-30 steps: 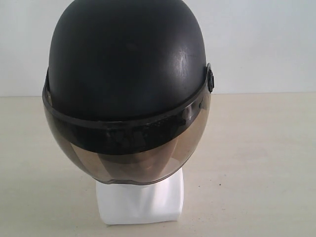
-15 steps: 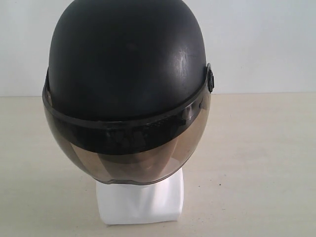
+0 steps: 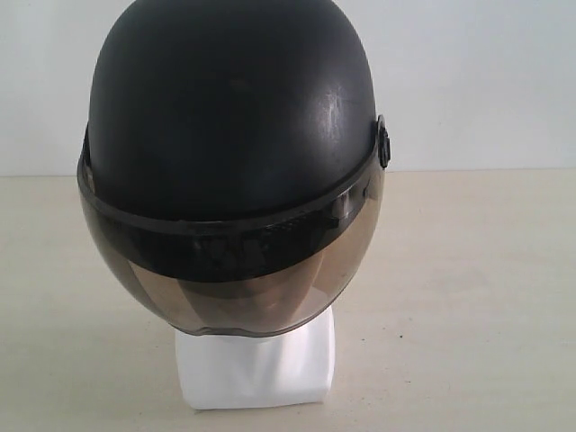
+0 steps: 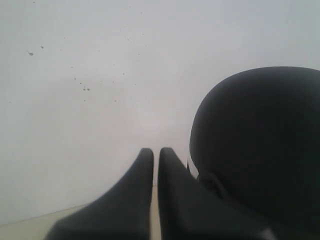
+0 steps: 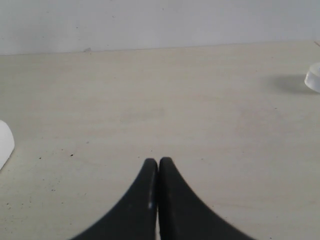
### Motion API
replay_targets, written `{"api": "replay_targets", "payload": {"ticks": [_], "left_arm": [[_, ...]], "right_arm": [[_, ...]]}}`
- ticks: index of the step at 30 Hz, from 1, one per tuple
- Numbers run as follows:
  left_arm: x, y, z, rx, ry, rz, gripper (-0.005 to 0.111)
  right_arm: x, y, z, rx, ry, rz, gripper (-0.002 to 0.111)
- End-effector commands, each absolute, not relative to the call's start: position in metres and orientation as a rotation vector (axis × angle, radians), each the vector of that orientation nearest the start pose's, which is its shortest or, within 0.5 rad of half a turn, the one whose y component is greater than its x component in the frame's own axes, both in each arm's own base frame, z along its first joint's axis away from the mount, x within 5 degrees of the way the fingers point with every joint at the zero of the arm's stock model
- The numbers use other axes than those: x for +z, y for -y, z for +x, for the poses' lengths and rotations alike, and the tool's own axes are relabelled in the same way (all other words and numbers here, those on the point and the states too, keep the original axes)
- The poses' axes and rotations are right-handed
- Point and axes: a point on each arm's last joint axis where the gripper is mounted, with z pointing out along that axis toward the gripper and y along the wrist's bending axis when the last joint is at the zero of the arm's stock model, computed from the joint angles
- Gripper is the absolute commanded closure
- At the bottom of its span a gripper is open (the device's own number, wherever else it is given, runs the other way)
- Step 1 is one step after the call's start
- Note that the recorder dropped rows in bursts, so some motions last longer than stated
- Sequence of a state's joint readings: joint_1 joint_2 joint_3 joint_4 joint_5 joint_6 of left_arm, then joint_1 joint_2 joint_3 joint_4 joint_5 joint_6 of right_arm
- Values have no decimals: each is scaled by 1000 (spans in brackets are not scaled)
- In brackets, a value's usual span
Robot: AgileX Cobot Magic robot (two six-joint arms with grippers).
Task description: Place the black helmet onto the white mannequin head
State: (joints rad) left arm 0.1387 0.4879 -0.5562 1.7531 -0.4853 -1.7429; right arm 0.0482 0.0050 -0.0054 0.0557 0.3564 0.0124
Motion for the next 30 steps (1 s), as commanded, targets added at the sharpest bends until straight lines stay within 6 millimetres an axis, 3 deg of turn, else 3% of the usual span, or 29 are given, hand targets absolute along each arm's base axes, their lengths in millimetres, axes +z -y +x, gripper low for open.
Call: {"api": "replay_targets", "payload": {"ticks": [1, 6, 11, 13, 16, 17, 20, 26, 28, 30], "left_arm": [[355, 28, 98, -223, -1486, 287, 102], [354, 32, 74, -224, -1410, 291, 102], [321, 39, 55, -398, -1439, 220, 102], [311, 43, 51, -568, -1464, 133, 102], [327, 60, 31, -1126, -1251, 98, 102], [332, 60, 28, -1175, -1197, 103, 102], [334, 57, 29, -967, -1125, 197, 102], [313, 37, 45, -9, -1014, 436, 102], [304, 28, 48, 52, -1007, 353, 102], [293, 20, 49, -23, -1028, 199, 102]], "right_arm": [[182, -4, 53, 91, -1834, -1, 108], [182, -4, 53, 91, -1834, -1, 108], [182, -4, 53, 93, -1834, 2, 108], [182, -4, 53, 93, -1834, 2, 108], [182, -4, 53, 93, -1834, 2, 108], [182, -4, 53, 93, -1834, 2, 108], [182, -4, 53, 93, -1834, 2, 108], [182, -4, 53, 93, -1834, 2, 108], [182, -4, 53, 93, -1834, 2, 108], [182, -4, 53, 93, -1834, 2, 108]]}}
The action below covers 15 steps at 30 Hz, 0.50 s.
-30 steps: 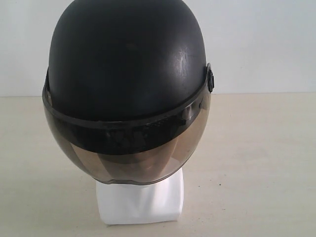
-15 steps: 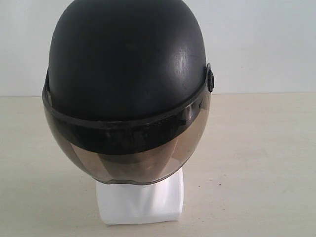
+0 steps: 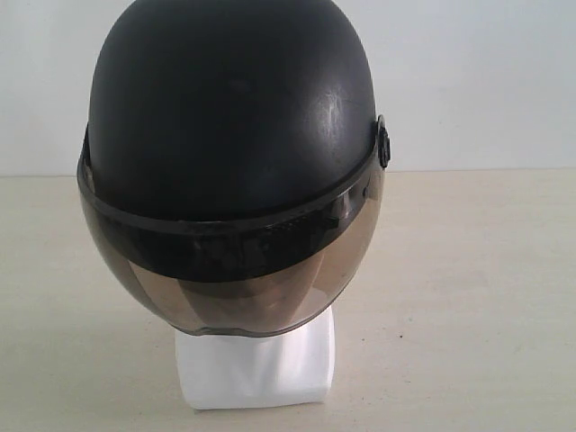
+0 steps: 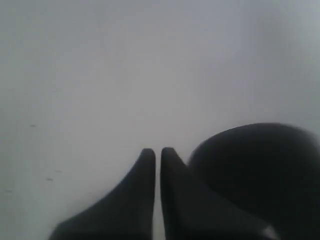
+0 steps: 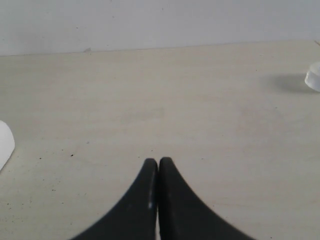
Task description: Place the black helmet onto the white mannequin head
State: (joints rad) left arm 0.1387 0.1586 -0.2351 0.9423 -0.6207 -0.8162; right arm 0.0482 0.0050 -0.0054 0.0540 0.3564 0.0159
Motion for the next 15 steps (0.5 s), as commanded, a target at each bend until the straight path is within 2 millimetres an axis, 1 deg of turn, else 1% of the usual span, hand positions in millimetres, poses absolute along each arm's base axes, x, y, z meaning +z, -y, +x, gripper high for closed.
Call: {"api": "replay_targets", "payload": {"ticks": [1, 3, 8, 11, 15], "left_arm": [[288, 17, 49, -57, -1041, 146, 102], [273, 15, 51, -76, -1094, 102, 102], [241, 12, 57, -52, -1210, 76, 102], [235, 9, 59, 7, -1263, 73, 102], [223, -1, 62, 98, -1403, 14, 102]], "right_arm": [[182, -4, 53, 93, -1834, 2, 108], [182, -4, 53, 94, -1834, 3, 108], [182, -4, 53, 94, -1834, 3, 108], [182, -4, 53, 94, -1834, 3, 108], [182, -4, 53, 94, -1834, 3, 108]]}}
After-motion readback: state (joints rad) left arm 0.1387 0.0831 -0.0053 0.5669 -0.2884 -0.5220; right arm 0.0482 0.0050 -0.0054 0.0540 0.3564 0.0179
